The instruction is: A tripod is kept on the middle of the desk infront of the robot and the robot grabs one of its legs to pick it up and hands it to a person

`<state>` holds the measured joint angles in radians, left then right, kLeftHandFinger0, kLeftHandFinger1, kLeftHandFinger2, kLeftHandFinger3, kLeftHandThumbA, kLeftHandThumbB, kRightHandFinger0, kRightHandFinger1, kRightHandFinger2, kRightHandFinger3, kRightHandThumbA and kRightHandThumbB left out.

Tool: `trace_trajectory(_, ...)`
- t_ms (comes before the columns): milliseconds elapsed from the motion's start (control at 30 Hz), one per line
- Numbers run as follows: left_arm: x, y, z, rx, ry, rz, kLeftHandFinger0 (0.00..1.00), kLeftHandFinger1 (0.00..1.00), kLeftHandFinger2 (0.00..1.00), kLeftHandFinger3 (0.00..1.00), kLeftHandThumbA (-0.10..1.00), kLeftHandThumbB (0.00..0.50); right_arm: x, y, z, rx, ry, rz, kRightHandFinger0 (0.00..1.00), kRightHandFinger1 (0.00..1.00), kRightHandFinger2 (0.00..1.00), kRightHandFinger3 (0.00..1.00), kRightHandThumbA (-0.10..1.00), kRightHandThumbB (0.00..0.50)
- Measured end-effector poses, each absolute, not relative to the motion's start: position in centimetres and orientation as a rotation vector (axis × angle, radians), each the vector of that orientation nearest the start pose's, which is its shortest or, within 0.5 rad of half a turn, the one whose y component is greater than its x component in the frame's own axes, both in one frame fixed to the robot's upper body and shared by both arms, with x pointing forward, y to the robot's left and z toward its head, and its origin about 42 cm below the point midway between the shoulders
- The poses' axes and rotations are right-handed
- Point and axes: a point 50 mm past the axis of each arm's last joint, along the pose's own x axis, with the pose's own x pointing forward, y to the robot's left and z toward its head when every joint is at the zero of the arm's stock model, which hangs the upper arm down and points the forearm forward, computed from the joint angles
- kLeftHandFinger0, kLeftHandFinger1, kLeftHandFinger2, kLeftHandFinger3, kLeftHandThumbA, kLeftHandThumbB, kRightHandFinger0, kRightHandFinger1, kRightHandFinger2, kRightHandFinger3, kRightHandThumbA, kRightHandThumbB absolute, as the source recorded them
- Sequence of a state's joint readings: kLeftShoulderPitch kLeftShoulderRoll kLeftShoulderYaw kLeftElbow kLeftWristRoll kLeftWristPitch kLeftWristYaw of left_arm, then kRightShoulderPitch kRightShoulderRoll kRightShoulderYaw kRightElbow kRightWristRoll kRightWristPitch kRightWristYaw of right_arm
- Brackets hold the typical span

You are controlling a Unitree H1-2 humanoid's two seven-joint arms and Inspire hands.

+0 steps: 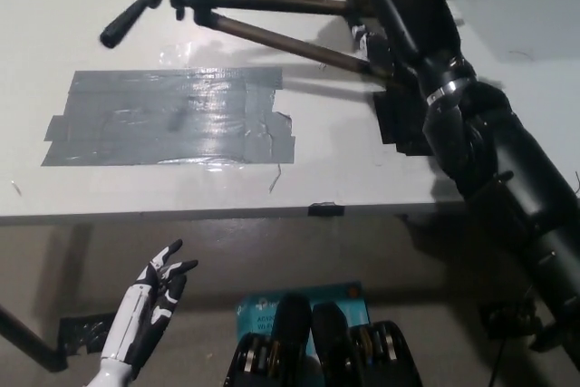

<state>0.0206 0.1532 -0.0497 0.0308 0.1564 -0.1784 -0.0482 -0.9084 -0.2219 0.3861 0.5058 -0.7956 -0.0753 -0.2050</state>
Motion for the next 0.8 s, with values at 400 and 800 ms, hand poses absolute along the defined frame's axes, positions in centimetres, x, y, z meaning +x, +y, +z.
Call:
trace_trajectory(400, 27.5, 24.3, 9.3, 0.306, -0.104, -0.128, 0.87, 0.84, 0.77, 0.94, 0.92, 0.010, 45.7, -14.7, 32.9, -1.101, -0.702, 0.253, 1.00, 1.00, 1.00, 1.00, 1.00, 0.500)
trace_trajectory(800, 27.5, 24.2, 9.2, 0.305, -0.102, -0.130, 0.97, 0.98, 0.98, 1.00, 1.00, 0.077, 37.6, -18.5, 33.9, -0.952, -0.772, 0.299, 1.00, 1.00, 1.00, 1.00, 0.93, 0.402)
